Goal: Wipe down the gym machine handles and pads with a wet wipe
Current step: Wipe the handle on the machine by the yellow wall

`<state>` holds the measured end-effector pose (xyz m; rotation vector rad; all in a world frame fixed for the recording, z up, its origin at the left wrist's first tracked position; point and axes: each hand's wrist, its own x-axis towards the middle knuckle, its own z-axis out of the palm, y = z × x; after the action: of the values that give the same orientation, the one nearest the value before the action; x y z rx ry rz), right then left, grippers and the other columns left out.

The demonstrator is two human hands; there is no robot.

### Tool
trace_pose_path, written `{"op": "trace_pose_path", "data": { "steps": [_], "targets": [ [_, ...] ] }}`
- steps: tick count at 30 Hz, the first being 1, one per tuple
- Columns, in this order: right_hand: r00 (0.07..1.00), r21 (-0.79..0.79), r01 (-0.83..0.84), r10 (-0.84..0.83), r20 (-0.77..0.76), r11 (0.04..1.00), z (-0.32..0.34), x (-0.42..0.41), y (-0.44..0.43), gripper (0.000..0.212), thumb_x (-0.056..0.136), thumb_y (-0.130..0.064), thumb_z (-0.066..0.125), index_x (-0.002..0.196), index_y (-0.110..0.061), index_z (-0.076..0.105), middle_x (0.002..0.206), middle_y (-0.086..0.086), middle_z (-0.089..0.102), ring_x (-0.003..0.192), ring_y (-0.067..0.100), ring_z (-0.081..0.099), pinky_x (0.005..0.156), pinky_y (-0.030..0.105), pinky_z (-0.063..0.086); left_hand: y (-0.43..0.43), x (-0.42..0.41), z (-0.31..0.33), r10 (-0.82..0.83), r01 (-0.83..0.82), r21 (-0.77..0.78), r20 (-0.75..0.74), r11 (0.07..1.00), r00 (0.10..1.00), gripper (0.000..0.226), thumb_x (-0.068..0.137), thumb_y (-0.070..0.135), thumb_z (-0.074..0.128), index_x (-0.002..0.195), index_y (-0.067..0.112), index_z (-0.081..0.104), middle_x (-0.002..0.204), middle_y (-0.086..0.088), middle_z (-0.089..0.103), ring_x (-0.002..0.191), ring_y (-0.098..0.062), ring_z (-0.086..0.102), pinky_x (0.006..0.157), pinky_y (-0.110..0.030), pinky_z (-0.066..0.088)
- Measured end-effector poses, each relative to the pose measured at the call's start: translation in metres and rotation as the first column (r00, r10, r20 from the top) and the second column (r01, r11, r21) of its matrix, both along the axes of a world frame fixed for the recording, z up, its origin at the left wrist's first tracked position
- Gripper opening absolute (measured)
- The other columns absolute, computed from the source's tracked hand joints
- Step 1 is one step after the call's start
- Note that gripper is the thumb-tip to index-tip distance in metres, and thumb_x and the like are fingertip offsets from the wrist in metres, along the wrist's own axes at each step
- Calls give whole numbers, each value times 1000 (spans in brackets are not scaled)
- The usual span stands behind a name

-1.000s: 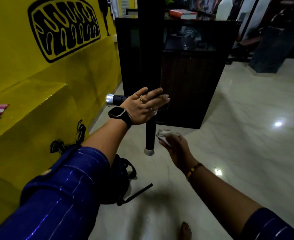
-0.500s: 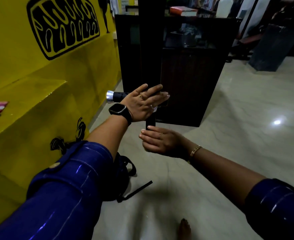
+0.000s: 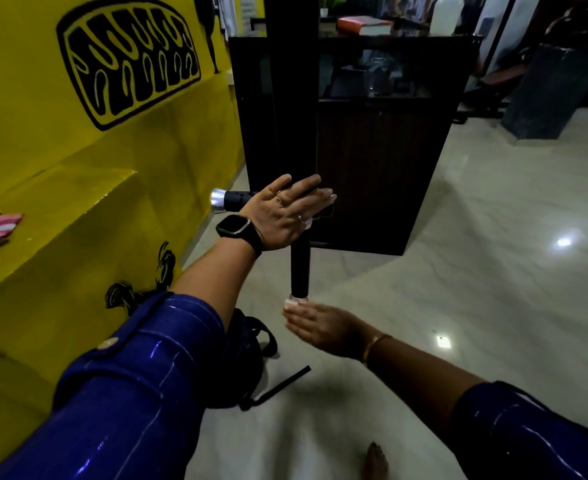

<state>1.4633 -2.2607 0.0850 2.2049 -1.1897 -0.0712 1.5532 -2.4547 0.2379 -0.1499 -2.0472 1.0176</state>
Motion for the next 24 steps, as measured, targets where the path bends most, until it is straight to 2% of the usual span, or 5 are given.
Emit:
{"op": "trace_pose_path", "data": {
  "steps": [12, 16, 18, 20, 24],
  "targets": [
    [999, -37, 36, -35, 28, 999, 11, -4, -9, 36, 97, -2, 38, 126, -4, 59, 136, 15, 55, 130, 28, 49, 115, 41, 28, 2, -1, 0, 38, -38, -25, 3, 999, 999, 50, 101, 29, 24, 149, 24, 32, 153, 5, 28, 150, -16, -7, 121, -36, -4],
    [916, 68, 170, -183, 358, 983, -15, -11, 28, 47, 93, 6, 41, 138, -5, 49, 146, 12, 43, 137, 27, 39, 107, 34, 40, 1, -2, -2, 51, -51, -19, 3, 998, 999, 51, 99, 29, 30, 150, 25, 33, 154, 5, 28, 150, -16, -7, 121, -36, -4],
    [637, 204, 343, -386, 667, 917, -23, -5, 40, 60, 88, 15, 44, 143, -10, 42, 151, 4, 34, 137, 21, 37, 104, 32, 43, 0, -2, -3, 59, -58, -21, 3, 998, 998, 51, 99, 30, 32, 149, 25, 35, 154, 5, 28, 150, -16, -7, 121, -36, -4],
    [129, 427, 426, -520, 844, 798, -17, 2, 37, 53, 93, 11, 43, 143, -10, 42, 146, 7, 42, 131, 21, 45, 109, 28, 36, -1, -2, -3, 62, -62, -27, -1, 998, 998, 50, 100, 31, 29, 149, 25, 36, 154, 5, 28, 150, -16, -7, 121, -36, -5],
    [-804, 554, -36, -353, 478, 832, 12, 17, 10, 33, 94, -2, 54, 127, -7, 58, 127, 13, 62, 113, 23, 60, 93, 25, 48, 0, -4, -3, 59, -59, -24, 3, 998, 998, 50, 100, 29, 24, 149, 25, 35, 154, 5, 28, 150, -16, -7, 120, -36, -3]
  ]
}}
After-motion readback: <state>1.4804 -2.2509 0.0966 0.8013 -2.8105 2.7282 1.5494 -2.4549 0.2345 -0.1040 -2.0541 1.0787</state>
